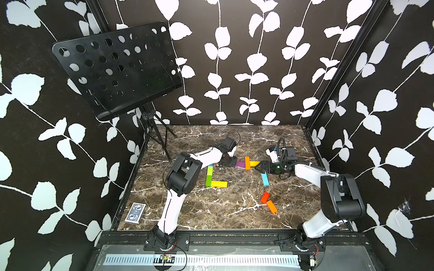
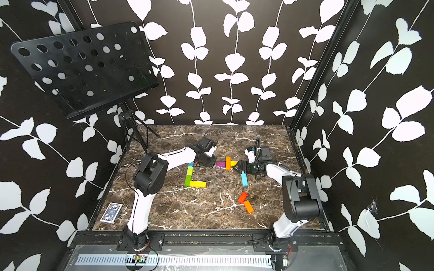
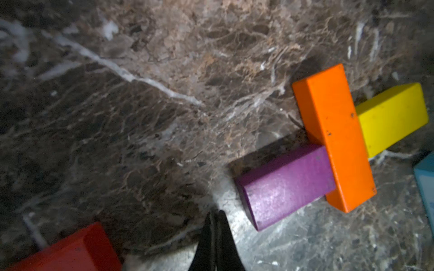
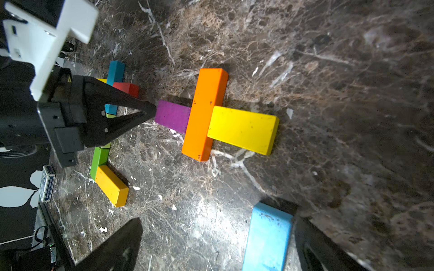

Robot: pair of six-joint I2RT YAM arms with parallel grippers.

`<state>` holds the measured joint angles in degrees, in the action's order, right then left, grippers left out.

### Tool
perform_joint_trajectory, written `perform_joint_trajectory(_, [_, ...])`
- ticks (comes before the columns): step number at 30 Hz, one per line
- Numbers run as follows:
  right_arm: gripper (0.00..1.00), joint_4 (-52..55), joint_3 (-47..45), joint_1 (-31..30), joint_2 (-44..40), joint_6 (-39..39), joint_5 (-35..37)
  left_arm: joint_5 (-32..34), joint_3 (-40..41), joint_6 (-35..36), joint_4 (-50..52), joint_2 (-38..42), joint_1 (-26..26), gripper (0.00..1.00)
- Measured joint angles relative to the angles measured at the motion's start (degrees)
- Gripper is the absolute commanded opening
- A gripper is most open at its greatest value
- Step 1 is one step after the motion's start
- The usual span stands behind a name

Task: Assemble the letter t with building blocks
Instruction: Assemble the building block at the center of the board.

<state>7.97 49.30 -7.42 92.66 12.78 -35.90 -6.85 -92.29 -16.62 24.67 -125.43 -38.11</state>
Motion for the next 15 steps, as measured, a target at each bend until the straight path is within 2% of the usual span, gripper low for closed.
perform_joint_trajectory(15, [0.99,0.0,0.0,0.0,0.0,-0.1,-0.4,-1.6,-0.5,-1.4,0.3,-0.2,-0.3,0.17])
